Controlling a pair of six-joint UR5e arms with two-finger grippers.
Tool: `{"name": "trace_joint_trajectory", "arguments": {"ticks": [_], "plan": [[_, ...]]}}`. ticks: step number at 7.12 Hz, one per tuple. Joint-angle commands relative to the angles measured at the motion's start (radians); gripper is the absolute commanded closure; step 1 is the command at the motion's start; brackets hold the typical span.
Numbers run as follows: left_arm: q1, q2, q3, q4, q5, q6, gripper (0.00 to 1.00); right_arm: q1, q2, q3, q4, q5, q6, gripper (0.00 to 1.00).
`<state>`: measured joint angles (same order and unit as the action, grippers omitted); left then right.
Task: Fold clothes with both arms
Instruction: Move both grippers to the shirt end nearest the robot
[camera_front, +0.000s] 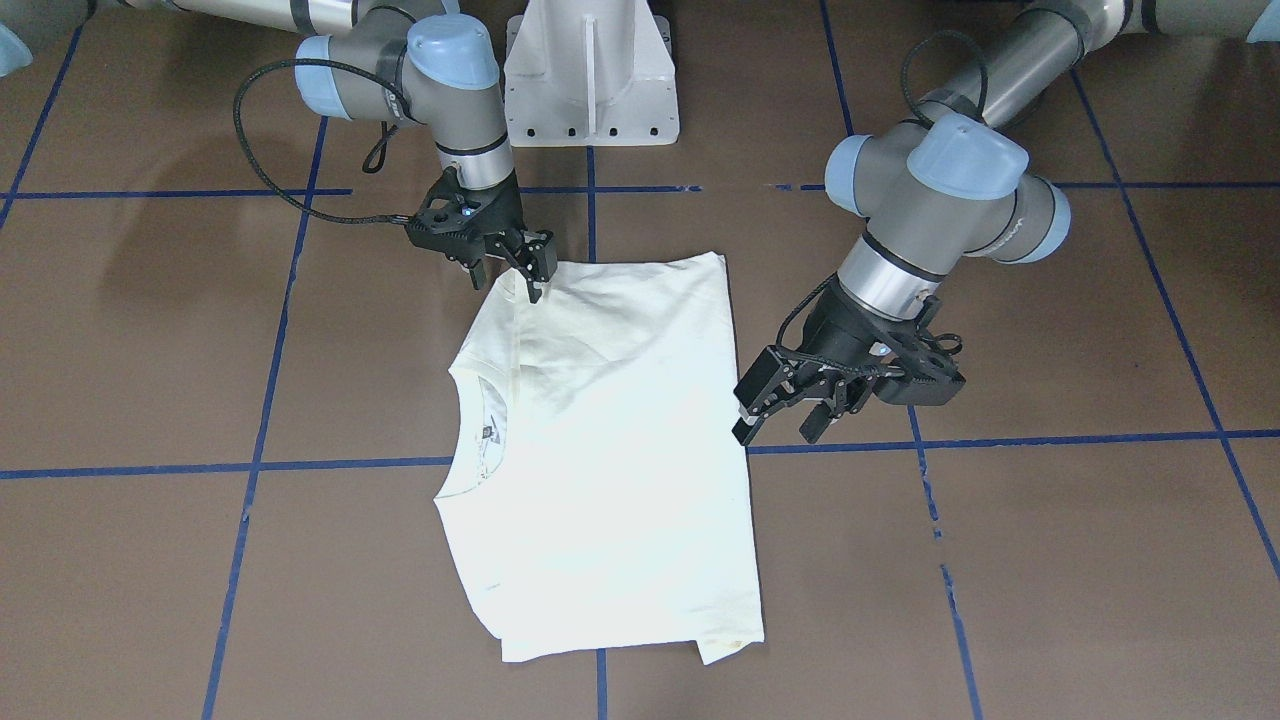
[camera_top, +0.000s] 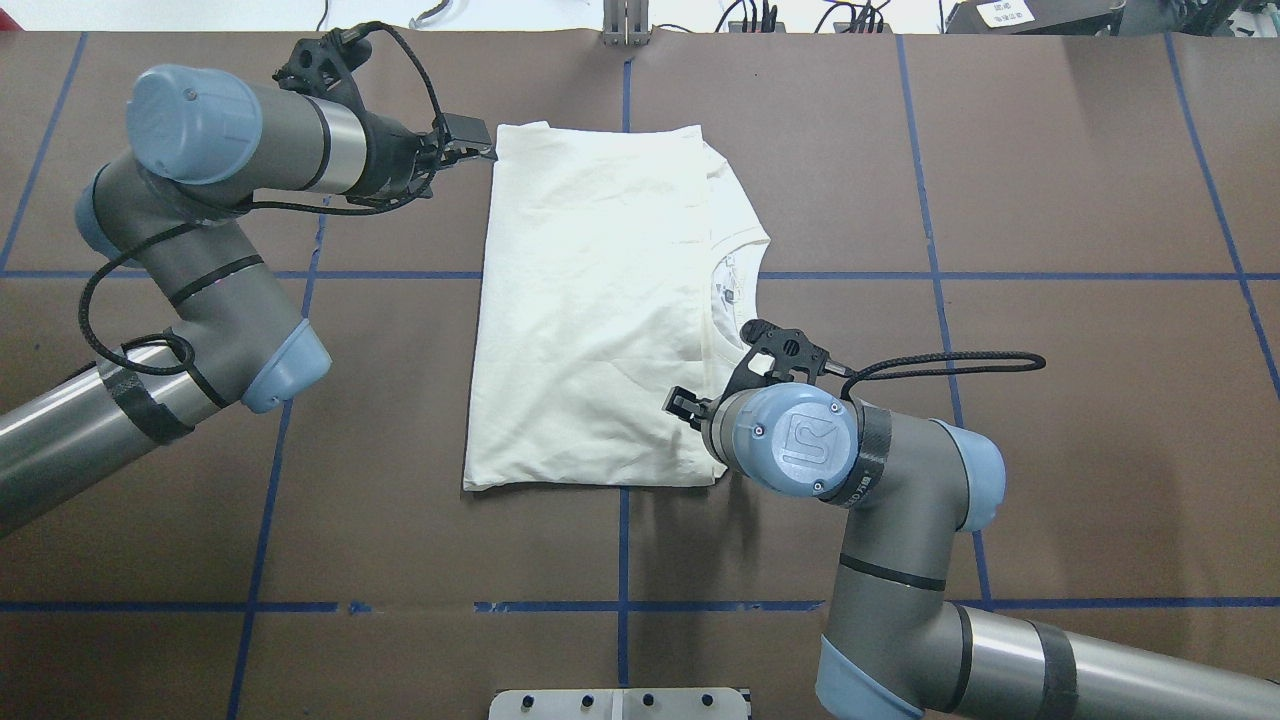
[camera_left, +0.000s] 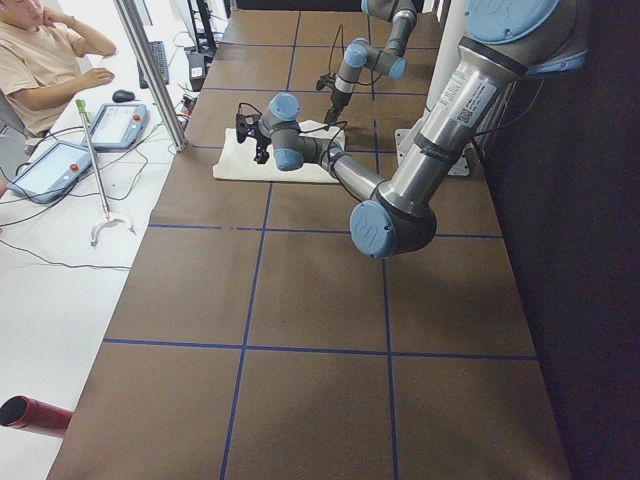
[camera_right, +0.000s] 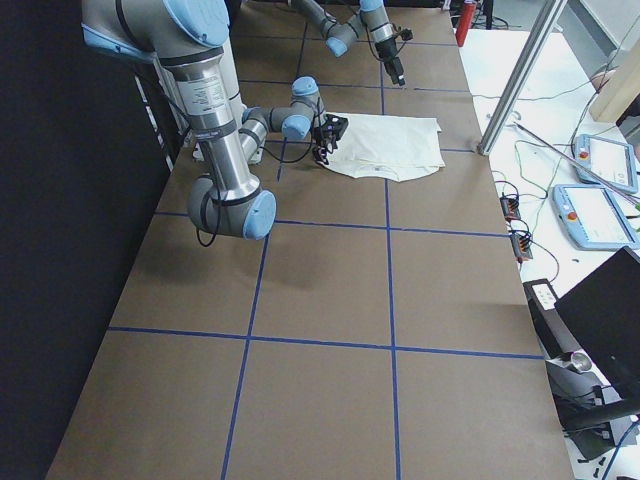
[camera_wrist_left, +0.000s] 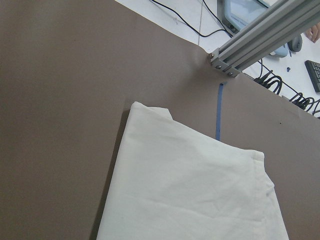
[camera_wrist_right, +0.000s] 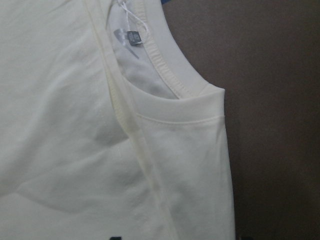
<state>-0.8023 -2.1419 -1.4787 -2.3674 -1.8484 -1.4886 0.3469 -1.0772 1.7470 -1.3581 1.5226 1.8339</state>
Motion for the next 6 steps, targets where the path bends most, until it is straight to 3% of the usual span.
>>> {"name": "trace_joint_trajectory", "arguments": {"ticks": [1,6], "plan": [[0.002,-0.001,0.0,0.001,0.0,-0.001,0.01,-0.017,-0.006,-0.015,0.025,-0.019,0.135,0.19],[0.006,0.0,0.001,0.001,0.002,-0.001,0.01,-0.039,-0.004,0.012,-0.026,-0.032,0.142,0.22]]}}
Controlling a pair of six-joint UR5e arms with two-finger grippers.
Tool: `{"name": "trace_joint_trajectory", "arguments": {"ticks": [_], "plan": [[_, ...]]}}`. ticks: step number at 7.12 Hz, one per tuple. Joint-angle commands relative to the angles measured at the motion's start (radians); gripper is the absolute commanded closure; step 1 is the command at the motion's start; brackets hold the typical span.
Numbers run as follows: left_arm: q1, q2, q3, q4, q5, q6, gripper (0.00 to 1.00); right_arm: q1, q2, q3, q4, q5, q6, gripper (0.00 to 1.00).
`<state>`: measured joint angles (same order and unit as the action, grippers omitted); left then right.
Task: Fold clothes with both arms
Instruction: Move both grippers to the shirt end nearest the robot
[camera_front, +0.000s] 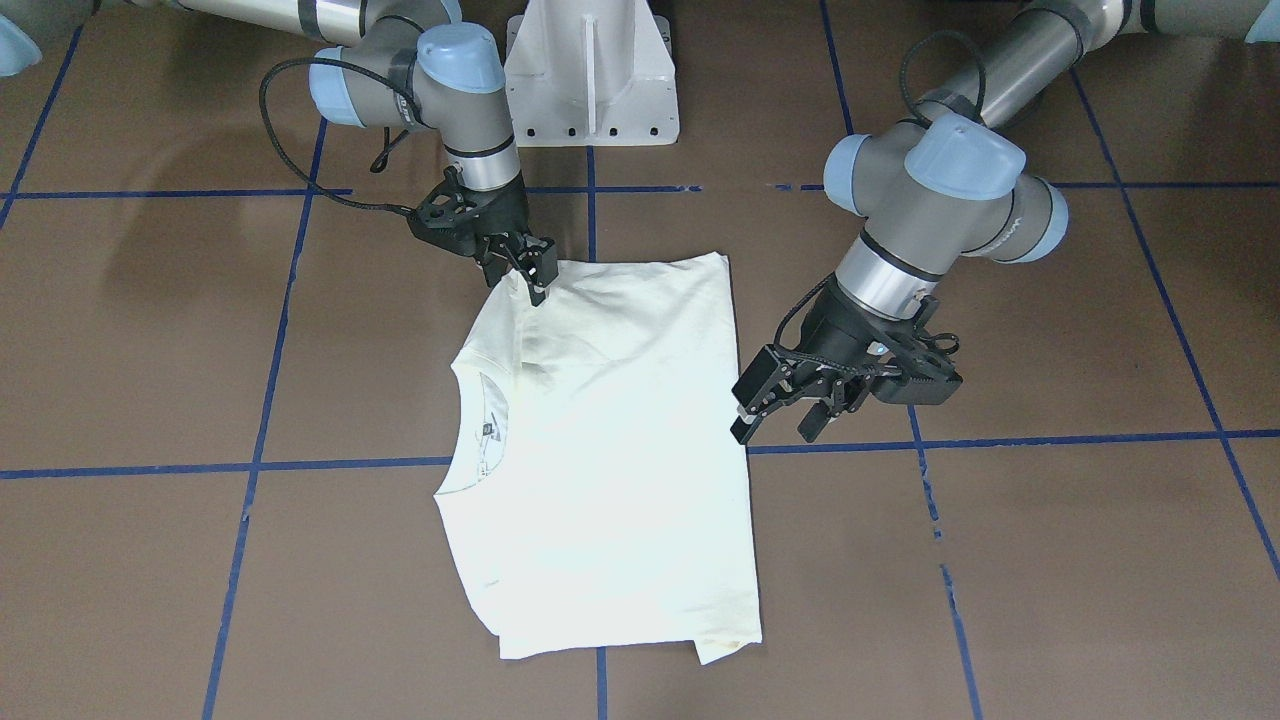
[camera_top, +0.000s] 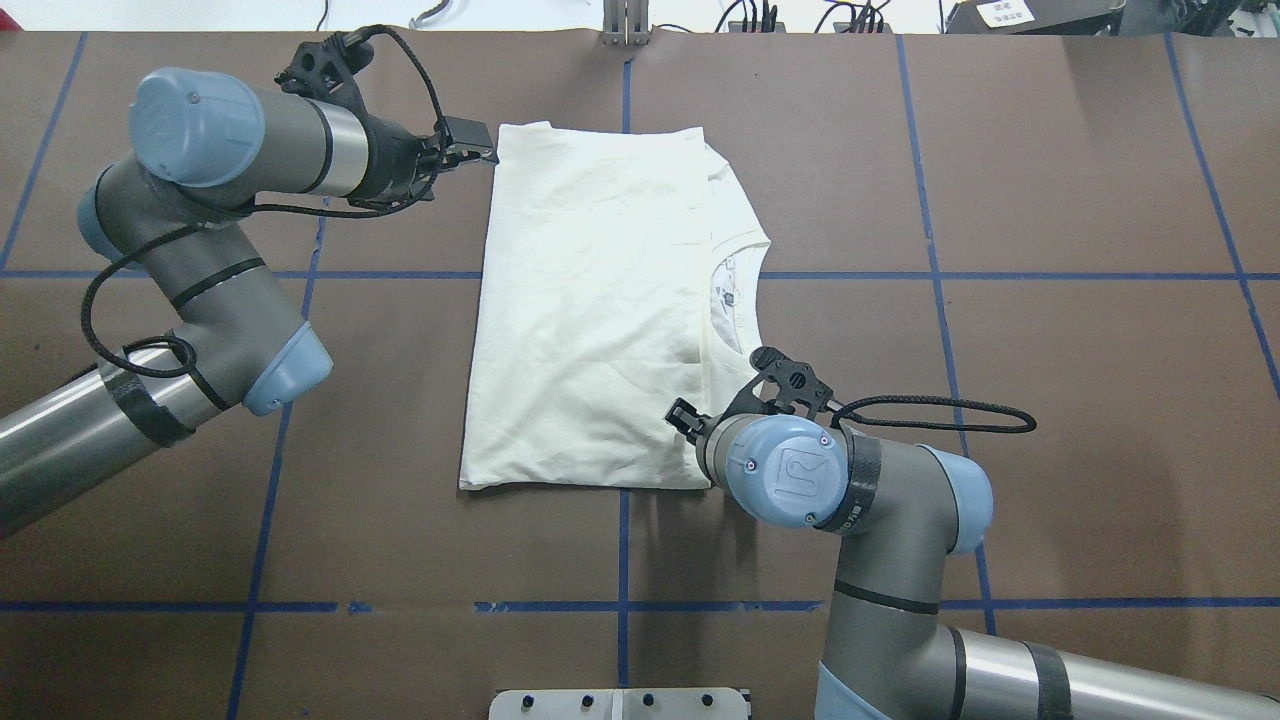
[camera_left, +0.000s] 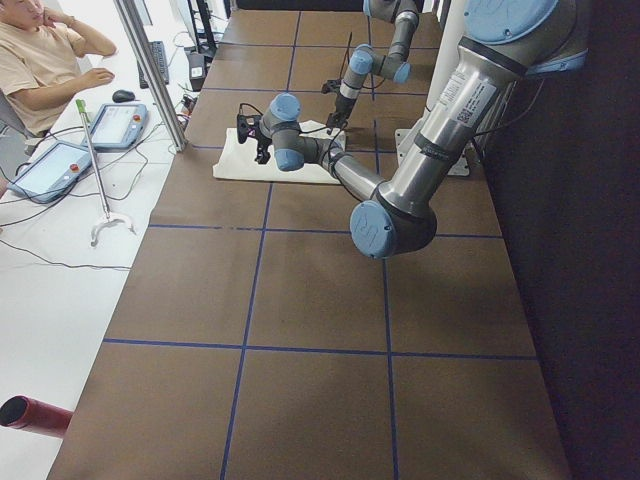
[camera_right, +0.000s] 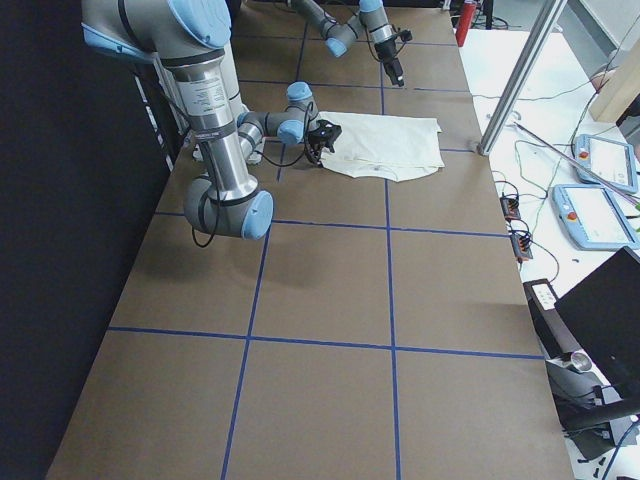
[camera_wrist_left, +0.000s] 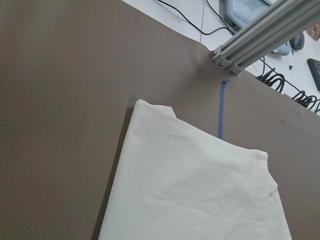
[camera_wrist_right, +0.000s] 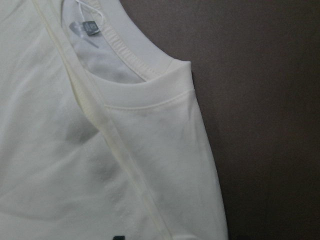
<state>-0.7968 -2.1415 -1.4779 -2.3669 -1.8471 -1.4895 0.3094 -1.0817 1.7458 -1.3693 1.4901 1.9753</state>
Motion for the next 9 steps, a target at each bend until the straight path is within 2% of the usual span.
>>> {"name": "trace_joint_trajectory", "arguments": {"ticks": [1,2,3,4,5,9], "plan": [[0.001,0.0,0.001,0.0,0.0,0.002,0.01,-0.003,-0.001,0.015,-0.014,0.001,0.0,0.22],[0.001,0.0,0.002,0.0,-0.001,0.0,0.01,-0.022,-0.003,0.011,-0.014,-0.002,0.002,0.31],[0.001,0.0,0.002,-0.002,-0.001,0.002,0.01,-0.036,-0.003,0.005,-0.014,-0.01,0.007,0.49],[0.001,0.002,0.004,-0.002,0.0,0.002,0.01,-0.045,-0.001,0.003,-0.014,-0.019,0.013,0.7],[0.002,0.002,0.002,-0.002,-0.001,0.0,0.01,-0.044,-0.001,0.007,-0.016,-0.019,0.013,1.0],[0.005,0.0,0.007,-0.002,0.0,-0.002,0.01,-0.036,0.008,0.015,-0.013,-0.013,0.008,1.0]]}}
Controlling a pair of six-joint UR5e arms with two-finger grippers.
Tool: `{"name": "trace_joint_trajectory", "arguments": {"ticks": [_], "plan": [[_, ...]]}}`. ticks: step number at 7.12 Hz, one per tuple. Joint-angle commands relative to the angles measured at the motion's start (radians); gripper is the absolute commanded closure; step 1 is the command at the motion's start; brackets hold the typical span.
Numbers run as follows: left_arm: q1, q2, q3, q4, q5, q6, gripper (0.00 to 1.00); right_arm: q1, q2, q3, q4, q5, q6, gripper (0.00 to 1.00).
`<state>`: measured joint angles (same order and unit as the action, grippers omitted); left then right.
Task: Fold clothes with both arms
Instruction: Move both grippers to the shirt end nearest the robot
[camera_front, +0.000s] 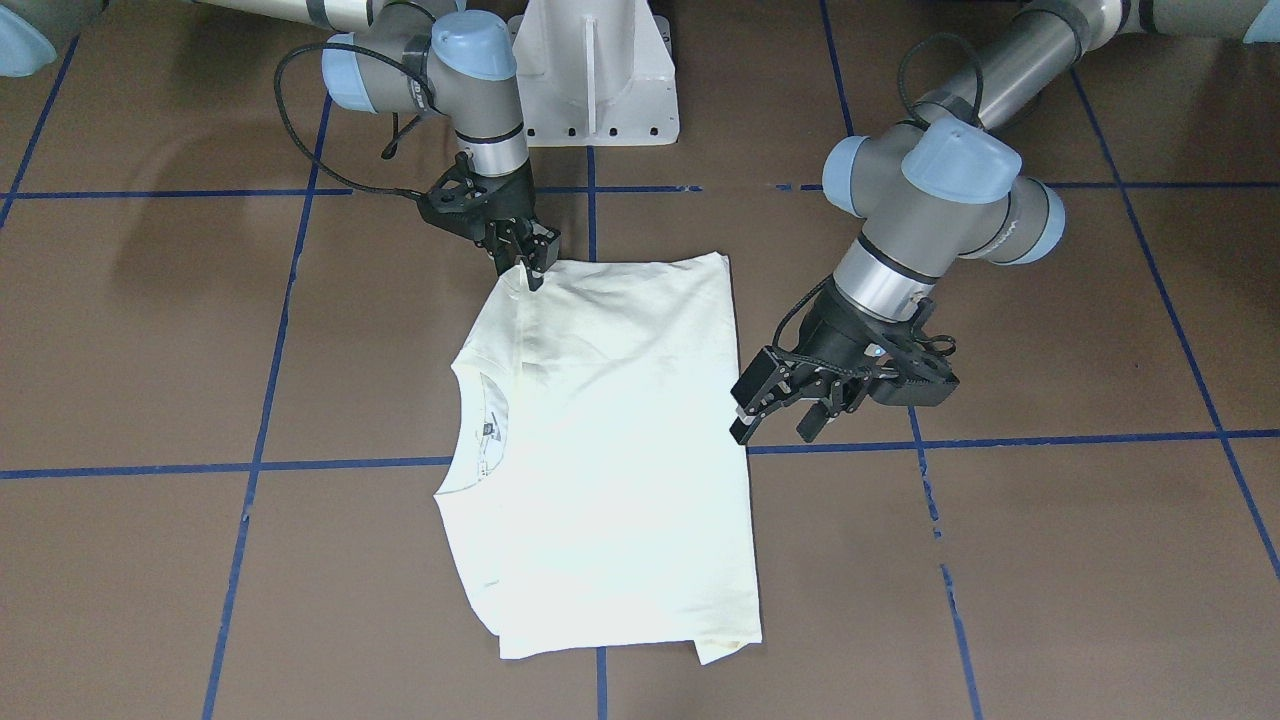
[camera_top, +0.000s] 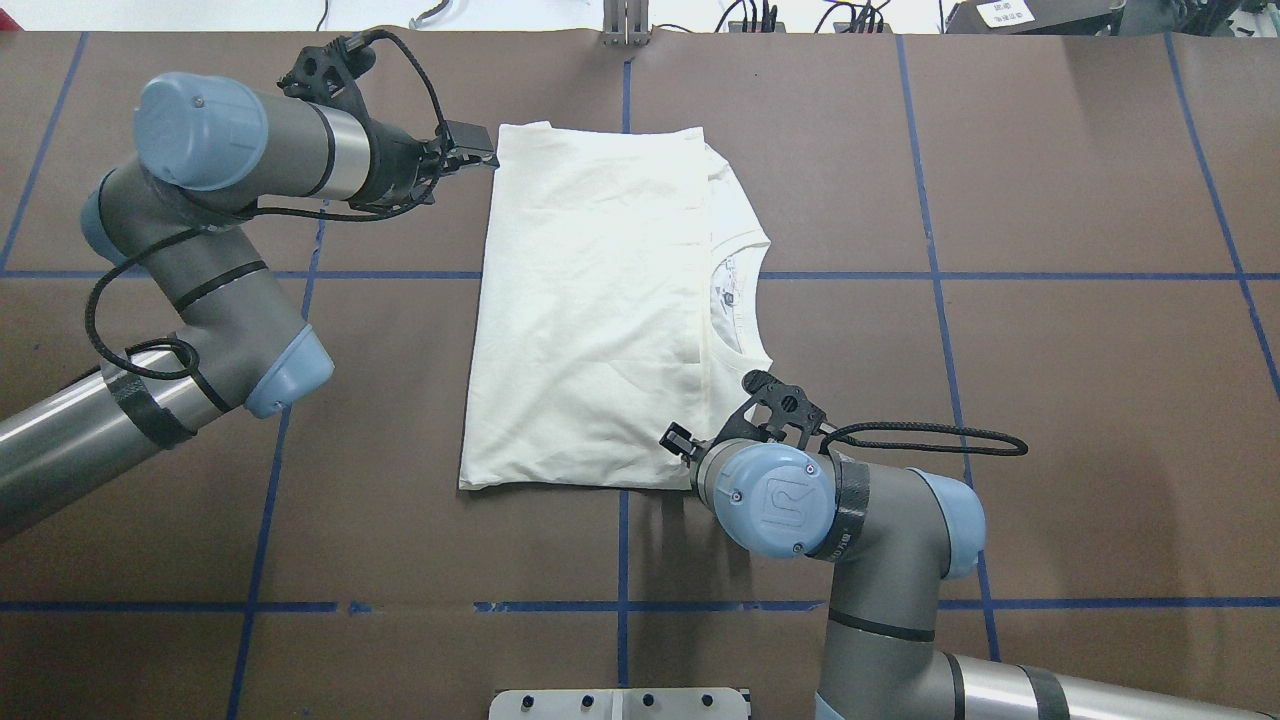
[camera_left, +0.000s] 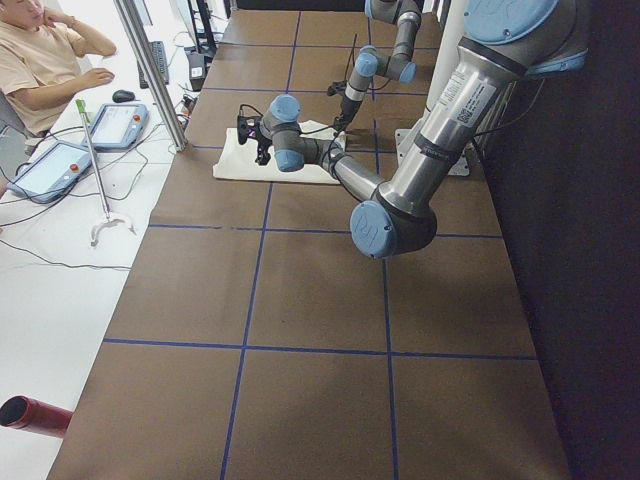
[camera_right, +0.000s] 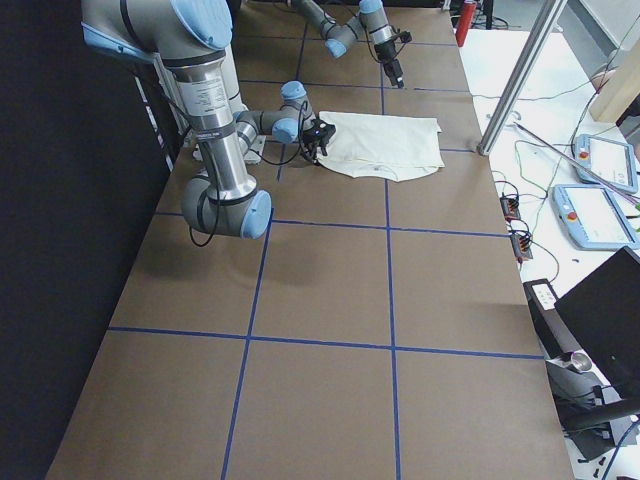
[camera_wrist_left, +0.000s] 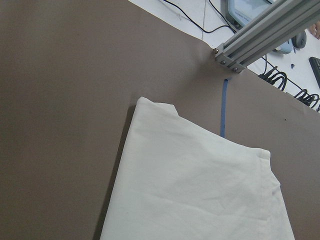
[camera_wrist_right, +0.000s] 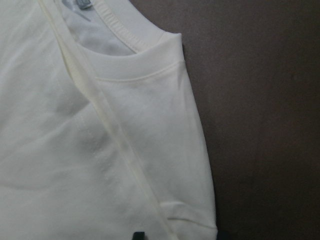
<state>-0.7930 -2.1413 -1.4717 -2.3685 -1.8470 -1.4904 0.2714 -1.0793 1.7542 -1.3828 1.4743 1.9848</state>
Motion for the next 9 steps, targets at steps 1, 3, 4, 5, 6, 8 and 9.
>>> {"name": "trace_joint_trajectory", "arguments": {"ticks": [1,3,4,5,6,8,9], "plan": [[0.003,0.0,0.001,0.0,0.0,-0.001,0.01,0.002,0.001,0.001,0.001,0.003,0.0,1.0],[0.002,0.0,0.001,0.0,0.0,-0.001,0.01,0.005,0.002,0.008,0.001,0.001,-0.001,1.0],[0.003,0.0,0.001,0.0,0.0,-0.001,0.01,0.011,0.002,0.013,0.001,0.004,-0.003,1.0],[0.006,-0.002,-0.004,0.0,0.0,-0.026,0.01,0.015,0.001,0.033,-0.001,0.008,-0.007,1.0],[0.049,0.011,-0.022,0.003,0.006,-0.141,0.01,0.019,-0.014,0.072,-0.001,0.017,-0.009,1.0],[0.183,0.116,-0.189,0.02,0.085,-0.312,0.01,0.02,-0.091,0.17,0.001,0.032,-0.011,1.0],[0.316,0.217,-0.32,0.07,0.244,-0.356,0.01,0.02,-0.103,0.177,0.002,0.032,-0.011,1.0]]}}
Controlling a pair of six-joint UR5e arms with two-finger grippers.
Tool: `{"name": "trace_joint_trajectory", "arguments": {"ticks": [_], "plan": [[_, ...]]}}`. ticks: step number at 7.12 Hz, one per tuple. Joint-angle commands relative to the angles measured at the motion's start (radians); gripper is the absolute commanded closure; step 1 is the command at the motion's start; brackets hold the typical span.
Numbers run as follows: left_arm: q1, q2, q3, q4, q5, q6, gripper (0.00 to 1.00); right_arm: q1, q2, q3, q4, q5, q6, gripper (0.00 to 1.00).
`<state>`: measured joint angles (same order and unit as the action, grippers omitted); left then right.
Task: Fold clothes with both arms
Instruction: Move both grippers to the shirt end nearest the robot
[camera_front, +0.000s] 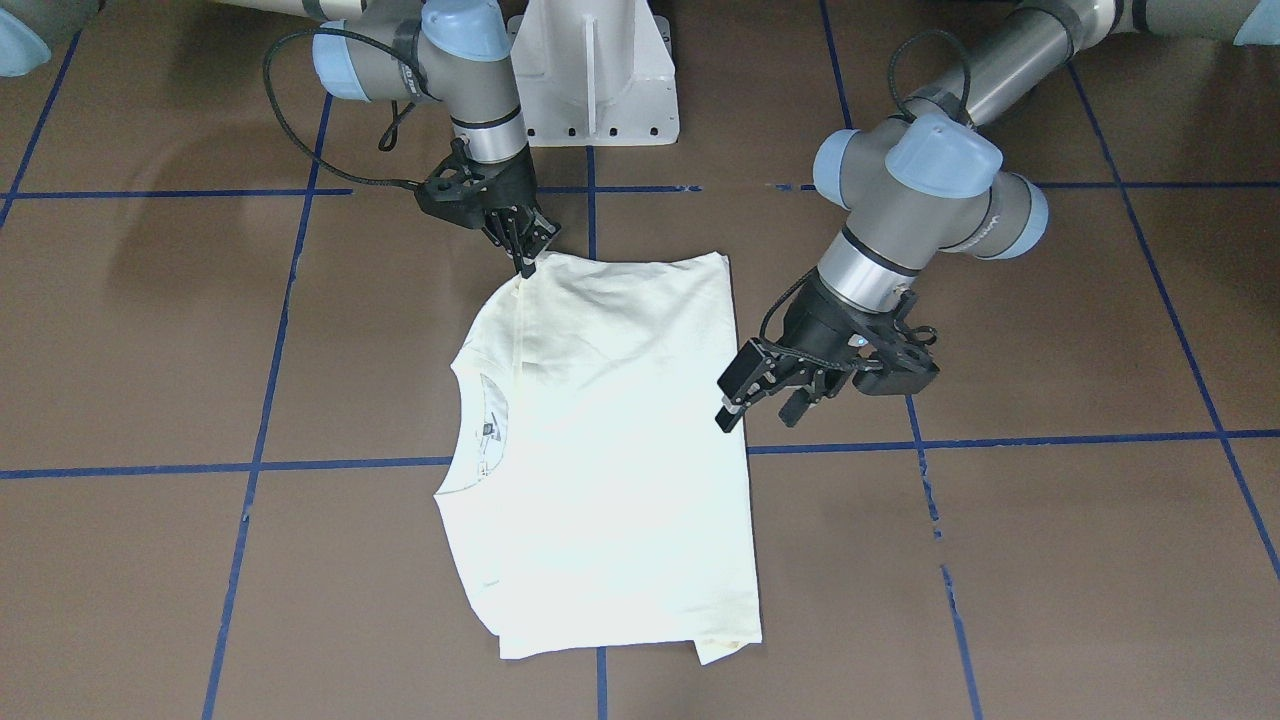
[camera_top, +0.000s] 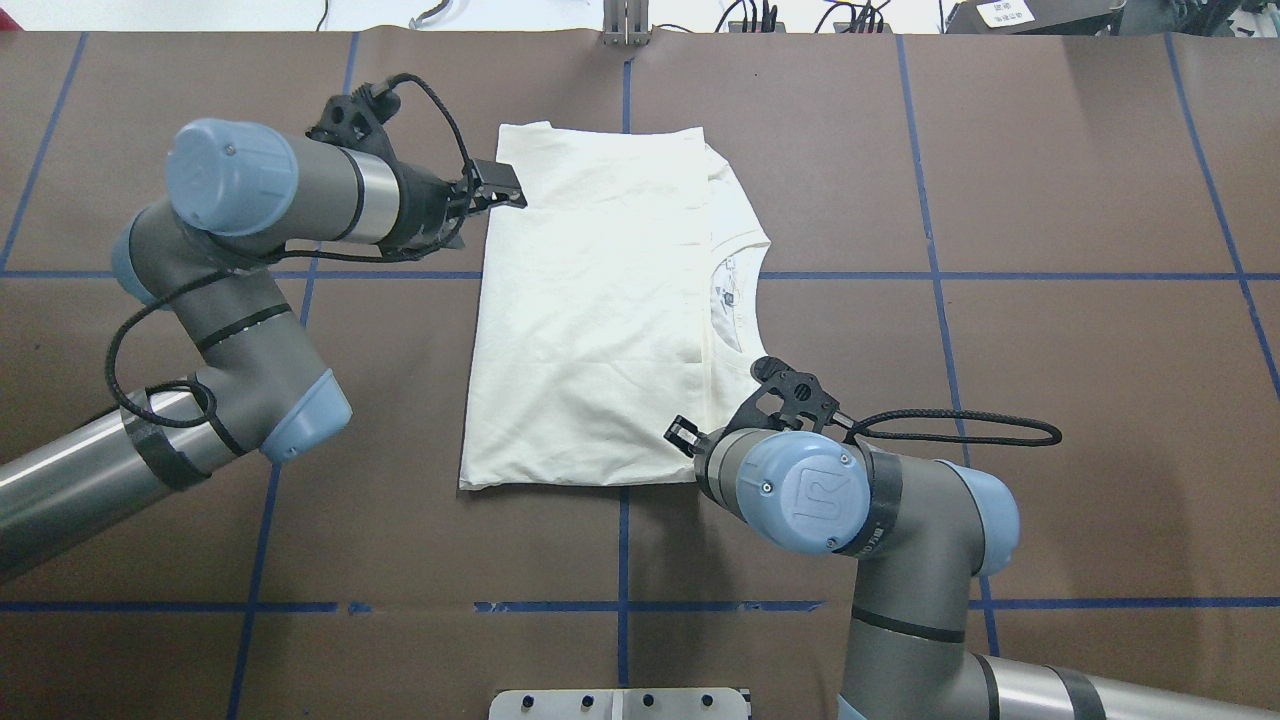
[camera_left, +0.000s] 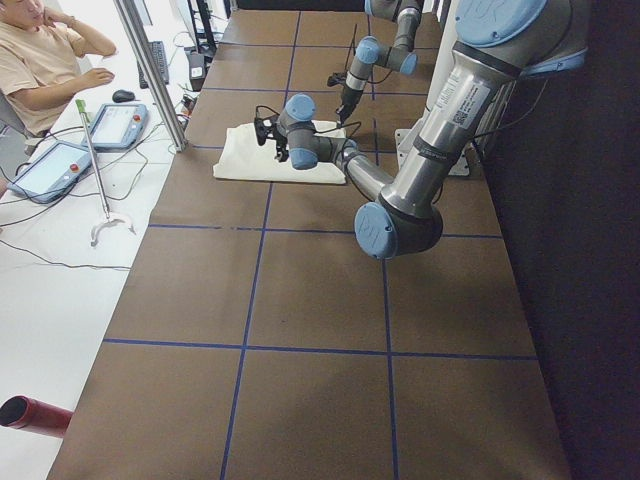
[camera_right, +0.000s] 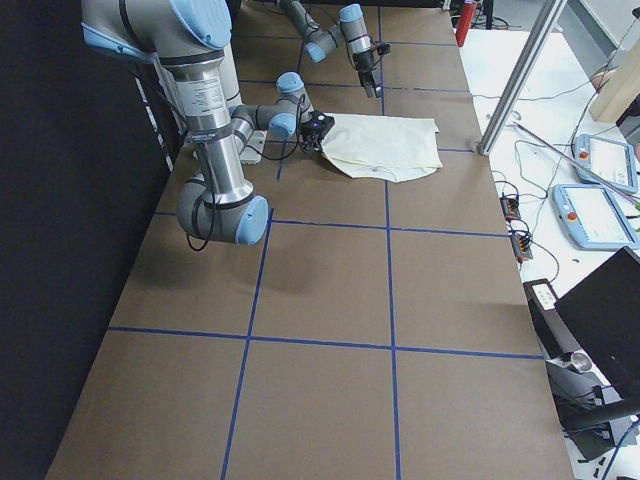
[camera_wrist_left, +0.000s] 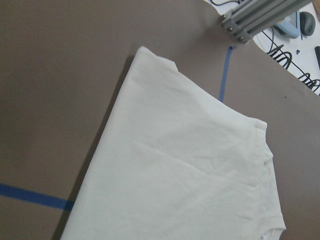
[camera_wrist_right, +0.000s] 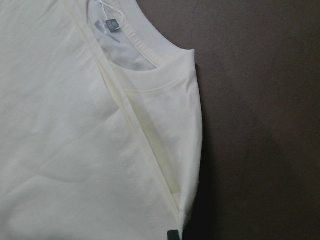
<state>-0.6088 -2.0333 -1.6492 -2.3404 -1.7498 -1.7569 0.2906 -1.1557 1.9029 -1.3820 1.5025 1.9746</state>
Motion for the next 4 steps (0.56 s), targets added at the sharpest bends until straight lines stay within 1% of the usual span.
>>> {"name": "trace_joint_trajectory", "arguments": {"ticks": [1,2,3,4], "plan": [[0.189,0.123,-0.182,0.162,0.15,-0.101,0.01,-0.001,-0.024,0.03,0.001,0.001,0.0,1.0],[0.245,0.121,-0.194,0.267,0.15,-0.128,0.02,-0.002,-0.022,0.03,0.001,0.001,0.0,1.0],[0.277,0.11,-0.192,0.338,0.151,-0.145,0.02,-0.002,-0.021,0.03,0.001,-0.001,0.001,1.0],[0.326,0.105,-0.176,0.352,0.156,-0.15,0.03,-0.004,-0.019,0.028,0.001,-0.001,0.0,1.0]]}}
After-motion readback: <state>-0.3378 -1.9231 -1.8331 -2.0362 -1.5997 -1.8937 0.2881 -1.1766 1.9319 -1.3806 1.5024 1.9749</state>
